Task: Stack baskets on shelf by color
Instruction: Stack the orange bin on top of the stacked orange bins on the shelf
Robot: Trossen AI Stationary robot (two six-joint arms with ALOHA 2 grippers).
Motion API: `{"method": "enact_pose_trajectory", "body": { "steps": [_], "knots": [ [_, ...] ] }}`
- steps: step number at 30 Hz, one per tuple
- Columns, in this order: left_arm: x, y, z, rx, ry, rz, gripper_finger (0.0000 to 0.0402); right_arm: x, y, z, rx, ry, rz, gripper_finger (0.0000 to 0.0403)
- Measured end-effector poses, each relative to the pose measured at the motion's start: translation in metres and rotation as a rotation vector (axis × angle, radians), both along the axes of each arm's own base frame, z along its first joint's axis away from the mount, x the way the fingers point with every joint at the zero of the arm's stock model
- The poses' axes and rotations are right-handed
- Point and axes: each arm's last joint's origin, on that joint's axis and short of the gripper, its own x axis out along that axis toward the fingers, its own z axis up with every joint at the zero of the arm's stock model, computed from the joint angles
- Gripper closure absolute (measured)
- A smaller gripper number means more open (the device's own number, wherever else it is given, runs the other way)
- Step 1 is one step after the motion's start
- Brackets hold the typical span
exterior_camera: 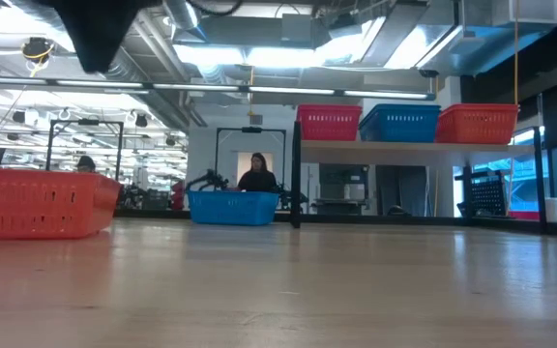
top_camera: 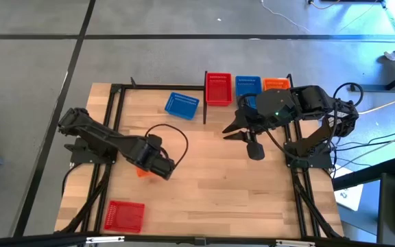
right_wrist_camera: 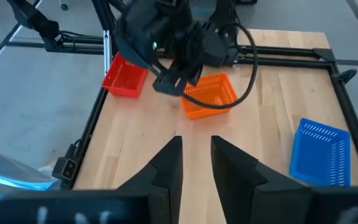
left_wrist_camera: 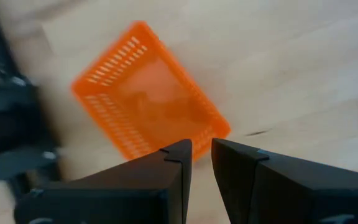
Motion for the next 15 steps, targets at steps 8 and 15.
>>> {"method": "enact_pose_trajectory", "body": {
  "steps": [8,15],
  "knots": [
    [0.006,0.007,-0.045,-0.038,-0.045,0.149,0.0347,0.0,0.0,0.001,0.011,-0.004,-0.01,0.0321],
    [0.003,0.013,-0.065,-0.046,-0.025,0.219,0.0347,0.001,0.0,0.001,0.01,-0.01,-0.008,0.0321]
  ]
}}
